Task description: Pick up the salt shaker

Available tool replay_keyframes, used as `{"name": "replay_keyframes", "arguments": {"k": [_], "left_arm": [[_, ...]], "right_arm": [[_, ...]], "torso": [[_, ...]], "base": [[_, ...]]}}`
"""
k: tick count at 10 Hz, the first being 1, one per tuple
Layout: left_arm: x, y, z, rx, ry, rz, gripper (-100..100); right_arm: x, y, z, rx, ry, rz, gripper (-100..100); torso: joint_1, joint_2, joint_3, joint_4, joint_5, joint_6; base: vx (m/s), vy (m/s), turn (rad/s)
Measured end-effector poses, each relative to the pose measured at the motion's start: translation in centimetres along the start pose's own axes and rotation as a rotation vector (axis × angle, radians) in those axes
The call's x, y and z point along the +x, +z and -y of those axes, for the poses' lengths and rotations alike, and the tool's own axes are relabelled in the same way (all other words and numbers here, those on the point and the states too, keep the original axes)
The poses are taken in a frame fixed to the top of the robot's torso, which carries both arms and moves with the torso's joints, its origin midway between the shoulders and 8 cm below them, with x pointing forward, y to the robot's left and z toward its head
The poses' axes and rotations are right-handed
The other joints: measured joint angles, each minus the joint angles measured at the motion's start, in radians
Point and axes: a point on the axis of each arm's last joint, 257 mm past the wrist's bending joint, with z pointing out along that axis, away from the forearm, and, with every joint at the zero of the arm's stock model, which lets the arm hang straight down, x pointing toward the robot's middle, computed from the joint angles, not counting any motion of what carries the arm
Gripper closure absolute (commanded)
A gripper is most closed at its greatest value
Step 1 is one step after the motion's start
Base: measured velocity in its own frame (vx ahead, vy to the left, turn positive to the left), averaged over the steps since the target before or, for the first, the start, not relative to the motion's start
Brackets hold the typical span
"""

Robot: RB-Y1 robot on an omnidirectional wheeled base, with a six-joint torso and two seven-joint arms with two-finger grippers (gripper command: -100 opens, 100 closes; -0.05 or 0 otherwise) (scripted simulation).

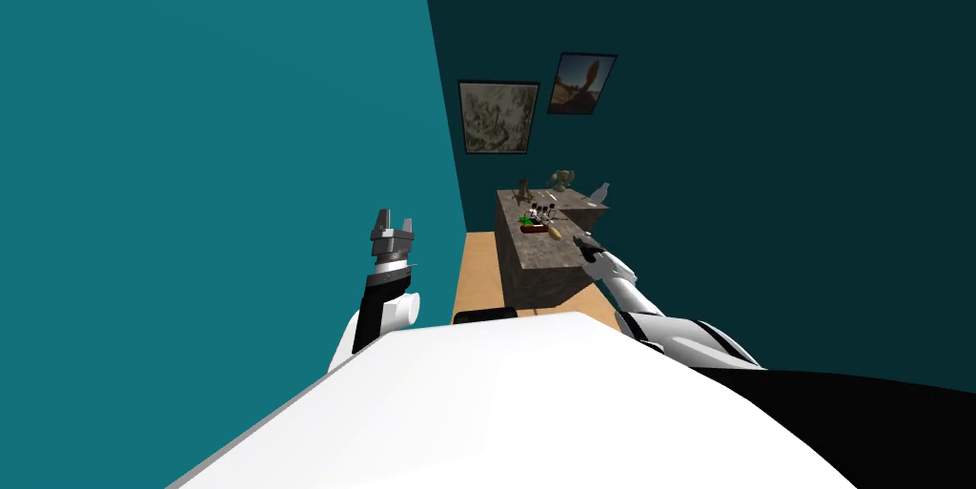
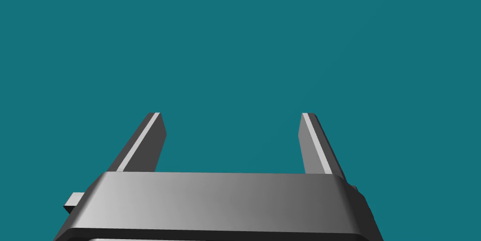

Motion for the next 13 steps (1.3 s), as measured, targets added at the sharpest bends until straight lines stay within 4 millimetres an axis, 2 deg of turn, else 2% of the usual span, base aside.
{"name": "replay_keyframes", "arguments": {"k": [1, 2, 5, 7, 13], "left_arm": [[0.0, 0.0, 0.0, 0.000, 0.000, 0.000, 0], [0.0, 0.0, 0.0, 0.000, 0.000, 0.000, 0], [0.0, 0.0, 0.0, 0.000, 0.000, 0.000, 0], [0.0, 0.0, 0.0, 0.000, 0.001, 0.000, 0], [0.0, 0.0, 0.0, 0.000, 0.000, 0.000, 0]], "right_arm": [[0.0, 0.0, 0.1, 0.004, -0.002, -0.001, 0], [0.0, 0.0, 0.1, 0.004, -0.002, 0.000, -100], [0.2, -0.3, -3.8, -0.034, -0.011, 0.000, -100], [0.7, -0.1, -5.2, -0.045, -0.017, -0.002, -100], [0.3, -1.7, -14.9, -0.133, -0.047, 0.007, -100]], "torso": [[-0.002, 0.002, 0.001, 0.000, 0.000, 0.000], [-0.003, 0.004, 0.002, 0.001, -0.001, 0.000], [-0.001, 0.003, 0.002, 0.001, 0.000, 0.000], [-0.013, 0.002, 0.001, 0.000, -0.003, 0.002], [-0.006, 0.004, 0.002, 0.001, -0.001, 0.000]], "base": [[-0.007, -0.007, 0.019], [0.019, 0.028, -0.080], [0.014, 0.005, -0.074], [0.048, -0.165, -0.251], [0.016, -0.060, -0.111]]}}
